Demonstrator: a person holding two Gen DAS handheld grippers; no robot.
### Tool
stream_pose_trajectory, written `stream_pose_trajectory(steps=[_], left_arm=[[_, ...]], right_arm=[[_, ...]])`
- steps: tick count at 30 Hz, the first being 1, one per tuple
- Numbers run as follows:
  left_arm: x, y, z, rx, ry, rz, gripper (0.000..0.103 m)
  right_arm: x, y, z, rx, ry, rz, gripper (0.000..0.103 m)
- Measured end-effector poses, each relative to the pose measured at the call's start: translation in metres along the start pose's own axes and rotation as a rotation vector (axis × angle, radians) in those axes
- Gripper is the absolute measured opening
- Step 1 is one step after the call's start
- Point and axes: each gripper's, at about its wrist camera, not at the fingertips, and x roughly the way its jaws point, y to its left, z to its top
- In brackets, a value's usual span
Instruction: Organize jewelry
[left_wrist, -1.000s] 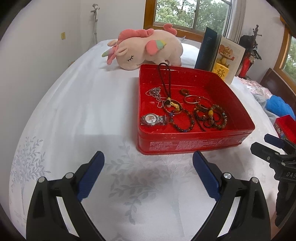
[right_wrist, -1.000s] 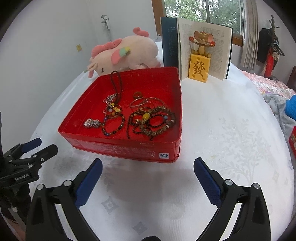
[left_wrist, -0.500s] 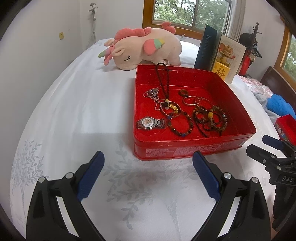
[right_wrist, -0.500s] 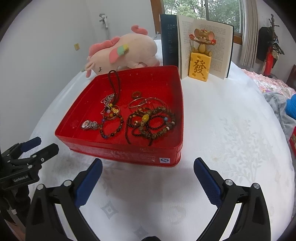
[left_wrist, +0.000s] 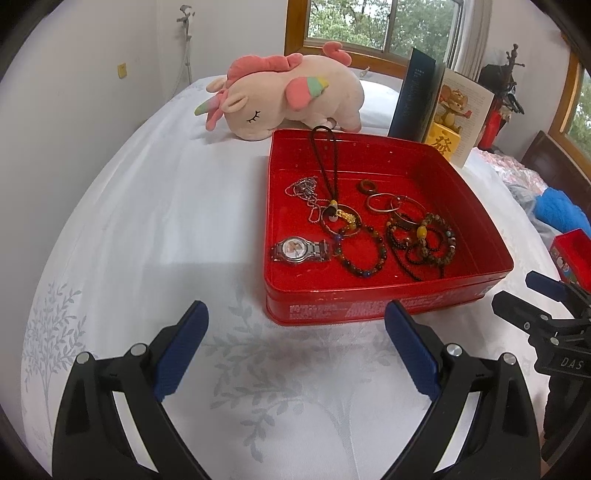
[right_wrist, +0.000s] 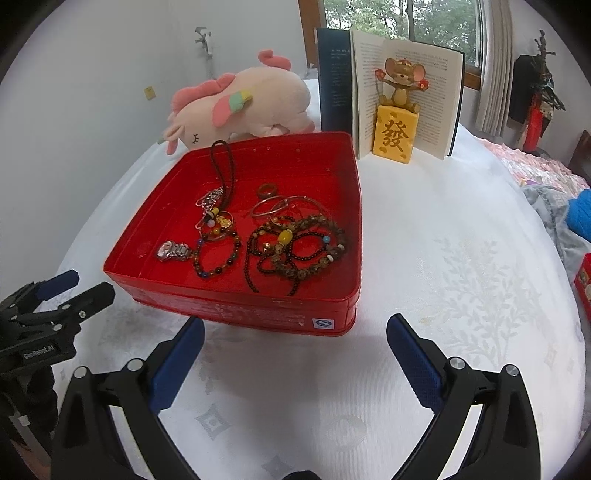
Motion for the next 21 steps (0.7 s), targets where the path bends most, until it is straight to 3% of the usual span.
stream_pose_trajectory(steps=[21], left_arm=[[0.0011, 0.0045, -0.0012, -0.006, 0.011, 0.014, 0.095]], right_arm=[[0.0023, 0.0004, 0.0013, -0.002, 0.007, 0.012, 0.099]])
